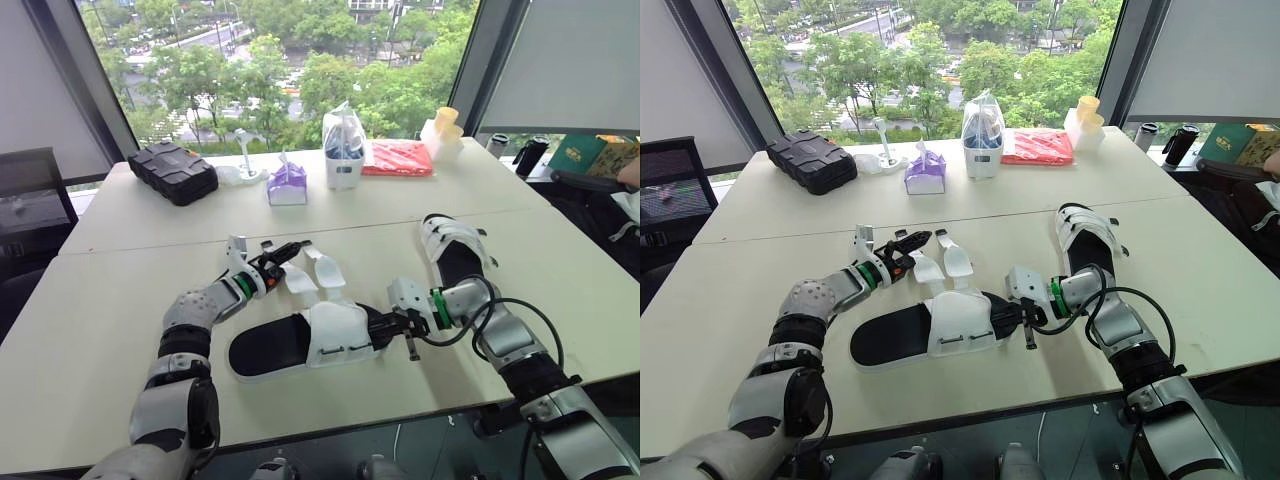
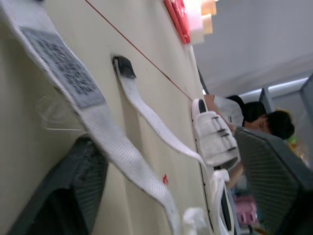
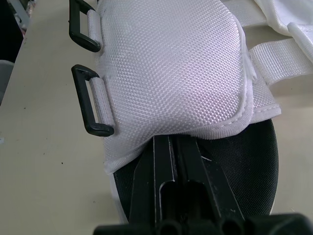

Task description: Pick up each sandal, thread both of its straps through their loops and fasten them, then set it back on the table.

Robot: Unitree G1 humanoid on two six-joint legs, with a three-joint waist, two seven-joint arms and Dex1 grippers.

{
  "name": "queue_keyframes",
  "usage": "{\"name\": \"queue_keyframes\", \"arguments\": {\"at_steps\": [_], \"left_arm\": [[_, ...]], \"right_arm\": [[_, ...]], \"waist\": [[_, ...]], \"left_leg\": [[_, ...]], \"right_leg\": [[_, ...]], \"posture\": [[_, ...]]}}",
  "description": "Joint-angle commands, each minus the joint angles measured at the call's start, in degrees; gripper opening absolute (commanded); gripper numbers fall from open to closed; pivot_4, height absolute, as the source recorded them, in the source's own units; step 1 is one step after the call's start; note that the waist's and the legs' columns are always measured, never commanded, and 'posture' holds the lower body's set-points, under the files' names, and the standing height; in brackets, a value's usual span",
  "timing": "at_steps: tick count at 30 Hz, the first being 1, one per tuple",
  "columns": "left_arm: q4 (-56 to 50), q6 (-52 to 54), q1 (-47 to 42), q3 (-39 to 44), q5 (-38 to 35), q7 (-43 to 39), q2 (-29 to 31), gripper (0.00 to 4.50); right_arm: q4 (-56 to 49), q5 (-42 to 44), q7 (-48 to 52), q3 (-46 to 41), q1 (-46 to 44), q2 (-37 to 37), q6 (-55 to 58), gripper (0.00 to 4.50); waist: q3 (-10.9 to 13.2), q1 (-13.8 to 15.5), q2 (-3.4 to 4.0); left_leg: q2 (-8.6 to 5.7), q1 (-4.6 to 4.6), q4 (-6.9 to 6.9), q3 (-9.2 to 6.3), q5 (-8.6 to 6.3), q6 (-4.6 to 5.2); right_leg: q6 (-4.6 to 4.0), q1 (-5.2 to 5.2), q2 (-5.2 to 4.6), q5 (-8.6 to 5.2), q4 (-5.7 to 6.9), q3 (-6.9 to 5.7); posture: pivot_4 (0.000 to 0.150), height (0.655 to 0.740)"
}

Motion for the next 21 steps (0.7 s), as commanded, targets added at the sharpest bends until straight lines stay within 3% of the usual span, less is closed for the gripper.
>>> {"name": "queue_keyframes", "arguments": {"at_steps": [1,5,8,12,16,21], "left_arm": [[3.5,-3.7,-2.7,2.1,1.0,-0.2,0.2,2.12],[6.4,-5.8,-4.1,2.3,2.3,-1.4,0.6,0.05],[4.8,-6.9,-4.2,0.7,3.8,-4.6,0.8,0.05],[-13.2,-5.5,0.8,-7.5,4.8,-17.6,1.8,0.05],[-30.1,-4.5,6.6,-15.4,6.2,-23.9,4.1,0.05],[-54.4,-17.1,13.8,-30.6,16.0,-35.2,12.3,0.05]], "right_arm": [[-0.6,-0.9,0.6,1.6,-0.4,0.7,-0.2,0.00],[-0.5,-1.0,0.8,1.6,-0.4,0.6,-0.3,0.00],[-0.3,-1.2,1.0,1.6,-0.4,0.5,-0.4,0.00],[-0.1,-1.3,1.4,1.7,-0.4,0.2,-0.5,0.00],[0.4,-1.5,1.9,1.7,-0.7,0.0,-0.8,0.00],[1.2,-1.8,2.7,1.9,-0.9,-0.2,-1.3,0.00]], "waist": [[0.0,0.0,0.00],[0.0,0.1,-0.01],[0.0,-0.1,-0.01],[0.0,-0.2,-0.01],[0.0,-0.1,0.01],[0.0,0.0,0.03]], "left_leg": [[0.00,0.00,0.00,0.00,0.00,0.00],[0.00,0.00,0.00,0.00,-0.01,-0.01],[0.00,0.01,0.00,0.00,0.00,-0.01],[0.00,-0.02,-0.04,0.01,-0.02,-0.04],[0.01,-0.01,-0.07,0.01,-0.03,-0.06],[0.03,0.00,-0.11,0.02,-0.05,-0.08]], "right_leg": [[0.00,0.00,0.00,0.00,0.00,0.00],[0.00,0.00,0.00,0.00,0.00,0.00],[0.00,0.02,0.00,0.00,0.00,-0.01],[0.01,-0.03,0.00,0.00,-0.01,0.02],[0.00,-0.04,-0.01,0.00,-0.02,0.07],[-0.02,-0.03,-0.07,0.00,-0.06,0.11]], "posture": [[0.150,0.7400],[0.150,0.7400],[0.150,0.7400],[0.150,0.7400],[0.150,0.7400],[0.150,0.7400]]}}
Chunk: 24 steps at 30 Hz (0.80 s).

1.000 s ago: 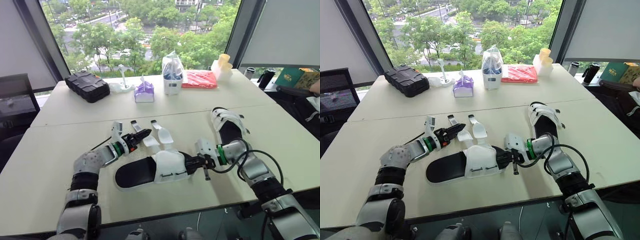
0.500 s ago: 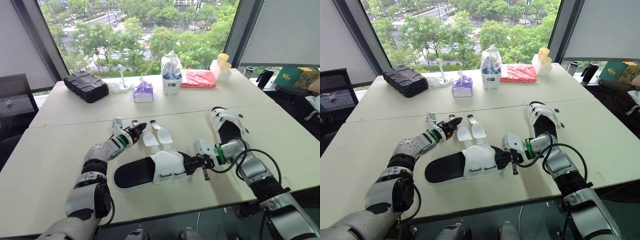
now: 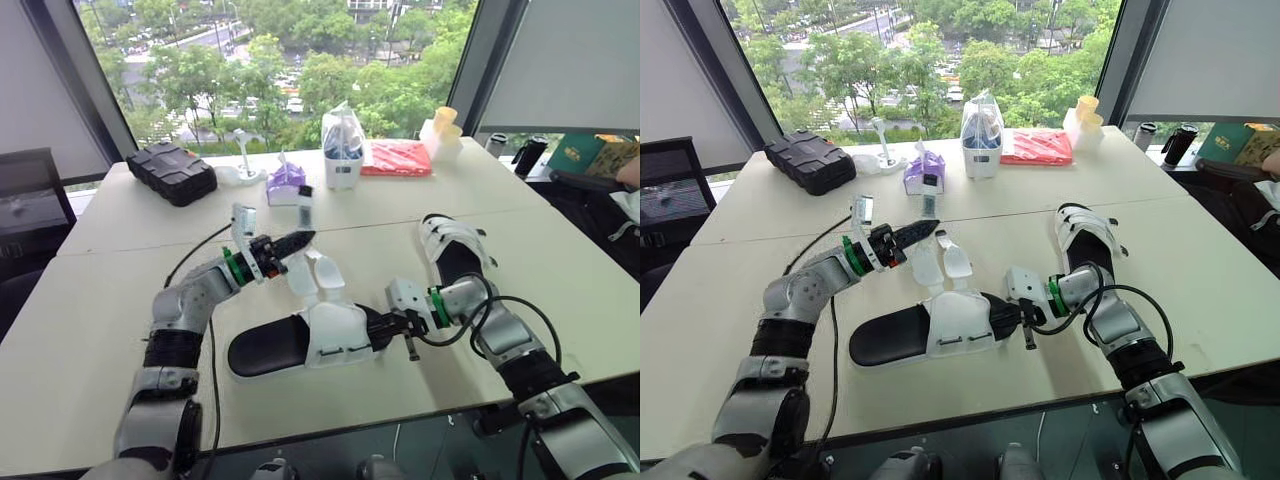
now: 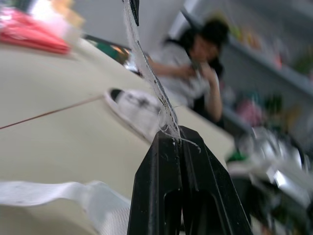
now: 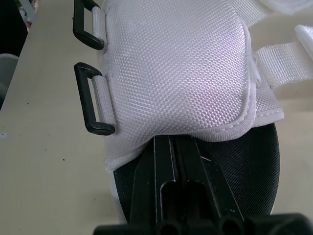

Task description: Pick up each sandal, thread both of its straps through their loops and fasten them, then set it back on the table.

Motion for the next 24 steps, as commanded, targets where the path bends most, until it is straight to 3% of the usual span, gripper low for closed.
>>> {"name": "queue_keyframes", "arguments": {"at_steps": [1,5,12,16,22,24], "left_arm": [[-11.7,-8.7,1.4,-6.7,5.4,-6.6,3.5,0.05],[-17.9,-24.8,5.8,-16.0,14.1,-18.3,10.5,0.05],[-15.4,-42.2,8.2,-21.3,18.2,-27.4,12.4,0.05],[-14.5,-47.3,8.5,-22.3,20.4,-28.5,13.6,1.31],[-19.8,-39.7,12.3,-18.8,17.0,-26.7,19.2,4.47],[-20.3,-39.4,12.5,-18.6,17.0,-26.2,19.8,4.49]], "right_arm": [[0.8,-0.9,1.2,1.4,0.0,-0.2,-0.5,0.00],[1.9,-1.2,2.1,2.5,-1.1,0.6,-0.6,0.00],[3.5,-1.9,3.9,3.3,-1.5,0.3,-1.7,0.00],[4.2,-2.1,4.4,3.6,-1.9,0.1,-2.3,0.00],[3.7,-2.1,4.9,3.9,-1.9,-0.1,-2.3,0.00],[3.6,-2.1,5.0,3.9,-1.7,-0.2,-2.4,0.00]], "waist": [[0.0,0.1,0.01],[-0.1,-0.1,0.14],[-0.1,0.1,0.14],[-0.1,0.2,0.14],[-0.1,0.1,0.15],[-0.1,0.2,0.15]], "left_leg": [[0.00,0.01,0.00,0.00,0.00,-0.01],[0.02,0.06,-0.04,0.04,-0.01,-0.01],[0.05,0.06,-0.11,0.03,0.00,0.02],[0.05,0.06,-0.12,0.02,-0.01,0.05],[0.06,0.05,-0.13,0.00,-0.02,0.08],[0.06,0.06,-0.13,-0.02,-0.02,0.09]], "right_leg": [[-0.01,0.00,0.00,0.00,-0.01,0.01],[-0.05,0.06,-0.02,0.00,-0.09,0.02],[-0.23,0.08,-0.05,-0.08,-0.18,0.04],[-0.22,0.09,-0.06,-0.08,-0.20,0.04],[-0.14,0.08,-0.05,-0.04,-0.20,0.03],[-0.10,0.09,-0.05,-0.01,-0.20,0.01]], "posture": [[0.150,0.7400],[0.150,0.7400],[0.150,0.7400],[0.150,0.7400],[0.150,0.7400],[0.150,0.7400]]}}
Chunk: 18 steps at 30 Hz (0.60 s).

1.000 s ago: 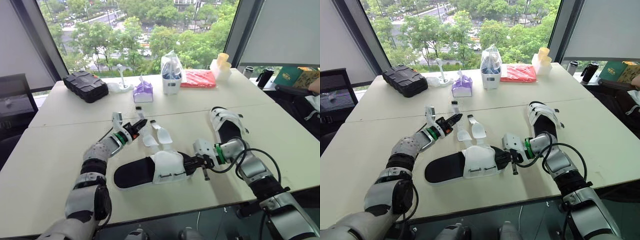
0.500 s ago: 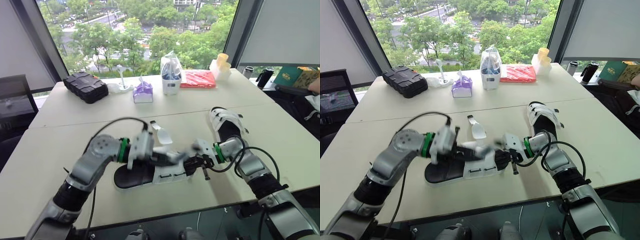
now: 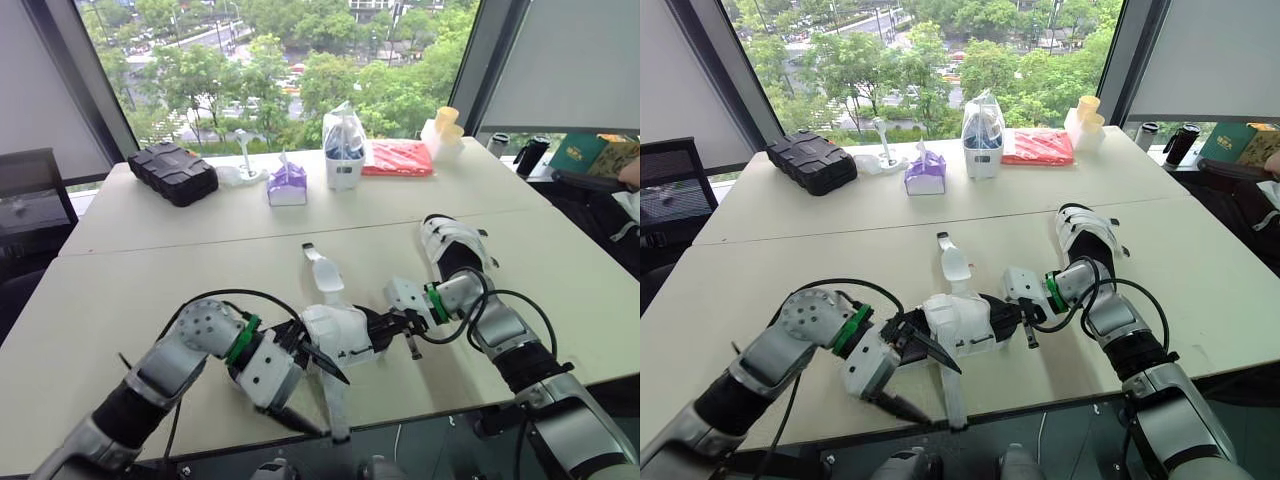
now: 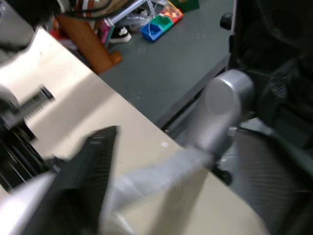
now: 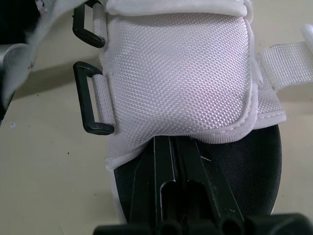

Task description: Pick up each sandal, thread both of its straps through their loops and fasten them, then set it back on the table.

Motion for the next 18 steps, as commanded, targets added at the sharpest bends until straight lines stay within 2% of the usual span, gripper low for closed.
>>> {"name": "queue_keyframes", "arguments": {"at_steps": [1,4,7,9,13,18], "left_arm": [[-2.4,5.6,0.0,4.5,-3.4,4.1,0.7,4.49],[-2.5,16.7,0.3,10.3,-8.4,11.7,0.3,4.49],[-5.3,42.7,2.3,17.7,-26.5,22.4,1.0,4.49],[-8.1,53.1,4.8,20.3,-35.2,27.0,1.0,4.49],[-13.7,62.0,11.3,20.6,-42.1,33.3,0.1,4.49],[-16.1,67.6,13.9,20.4,-47.2,36.9,-0.2,4.49]], "right_arm": [[0.3,-1.5,1.4,2.0,0.9,-0.3,-0.1,0.00],[0.6,-1.7,1.4,2.0,0.8,-0.2,-0.3,0.00],[0.9,-1.9,1.6,2.2,0.7,-0.2,-0.9,0.00],[1.2,-2.0,1.7,2.3,0.5,-0.3,-1.2,0.00],[1.7,-2.0,2.0,2.5,0.4,-0.2,-1.6,0.00],[1.9,-2.1,2.3,2.6,0.1,-0.1,-1.6,0.00]], "waist": [[0.0,0.1,0.00],[0.0,0.0,0.00],[0.0,-0.1,-0.01],[0.0,-0.2,0.00],[0.0,-0.2,0.00],[0.0,0.1,-0.01]], "left_leg": [[0.00,0.00,0.01,-0.03,0.00,0.00],[0.00,0.01,0.02,-0.05,0.00,0.00],[0.01,0.01,0.02,-0.11,0.00,0.01],[0.01,0.01,0.02,-0.11,-0.02,0.04],[0.00,0.02,0.02,-0.10,-0.03,0.04],[0.02,0.11,0.08,-0.17,-0.02,0.00]], "right_leg": [[0.00,0.03,0.00,0.00,0.00,-0.02],[0.02,0.04,0.01,0.01,-0.01,-0.05],[0.05,0.03,0.07,0.00,0.02,-0.11],[0.09,0.03,0.13,-0.02,0.03,-0.12],[0.11,0.05,0.13,-0.02,0.02,-0.10],[0.05,0.20,0.08,-0.02,0.04,-0.09]], "posture": [[0.150,0.7400],[0.150,0.7400],[0.150,0.7400],[0.150,0.7400],[0.150,0.7400],[0.150,0.7400]]}}
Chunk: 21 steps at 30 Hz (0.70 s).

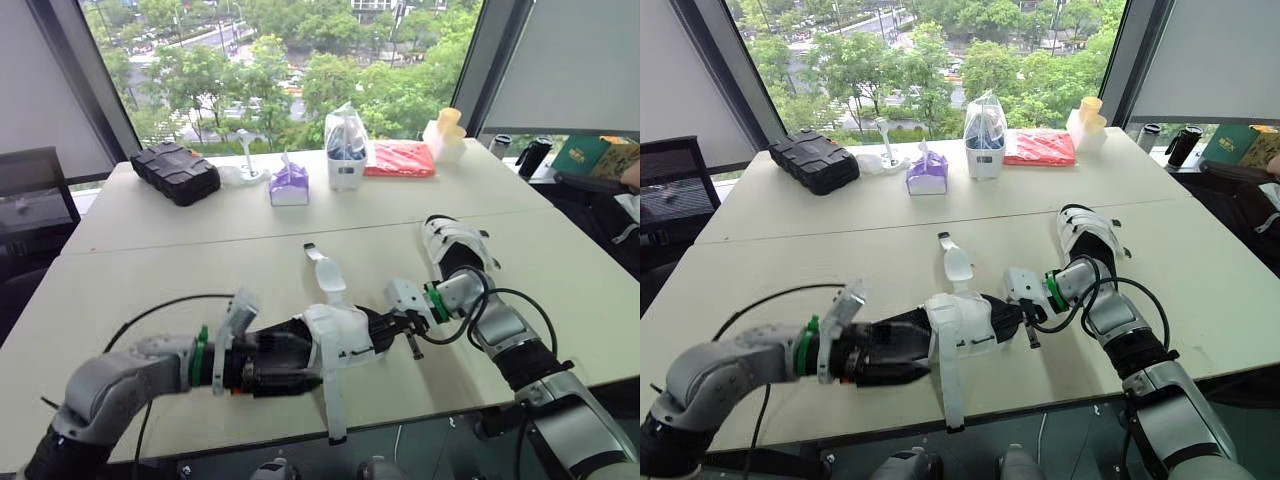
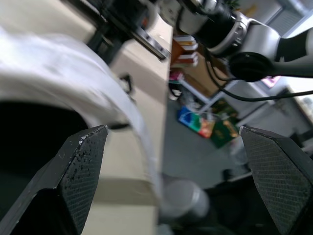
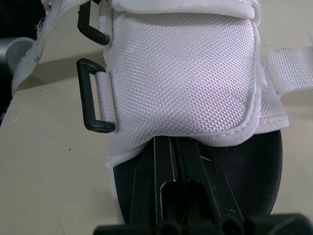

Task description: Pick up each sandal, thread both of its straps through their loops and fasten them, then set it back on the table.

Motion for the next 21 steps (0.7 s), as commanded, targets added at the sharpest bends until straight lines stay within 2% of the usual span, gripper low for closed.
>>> {"name": "queue_keyframes", "arguments": {"at_steps": [1,11,21], "left_arm": [[-3.1,2.2,0.7,-0.4,-2.1,1.5,0.2,4.49],[-1.9,-1.5,2.0,-10.1,7.8,3.7,-3.5,4.49],[1.3,-4.4,1.5,-12.3,13.7,5.9,-9.6,4.49]], "right_arm": [[0.3,-1.6,1.8,2.3,1.0,-0.2,0.0,0.00],[-0.8,-1.2,2.4,2.2,0.8,-0.3,1.2,0.00],[-1.1,-1.4,2.4,2.2,0.6,-0.2,1.7,0.00]], "waist": [[0.0,-0.1,0.00],[0.0,0.0,0.01],[0.0,0.0,0.01]], "left_leg": [[0.00,0.05,0.00,0.01,0.00,0.00],[-0.01,0.12,-0.03,0.02,-0.02,-0.03],[-0.01,0.11,-0.04,0.02,-0.02,-0.02]], "right_leg": [[-0.04,0.06,-0.01,-0.02,-0.02,0.00],[-0.18,0.18,-0.06,-0.10,-0.11,0.01],[-0.18,0.19,-0.09,-0.10,-0.16,0.00]], "posture": [[0.150,0.7400],[0.150,0.7400],[0.150,0.7400]]}}
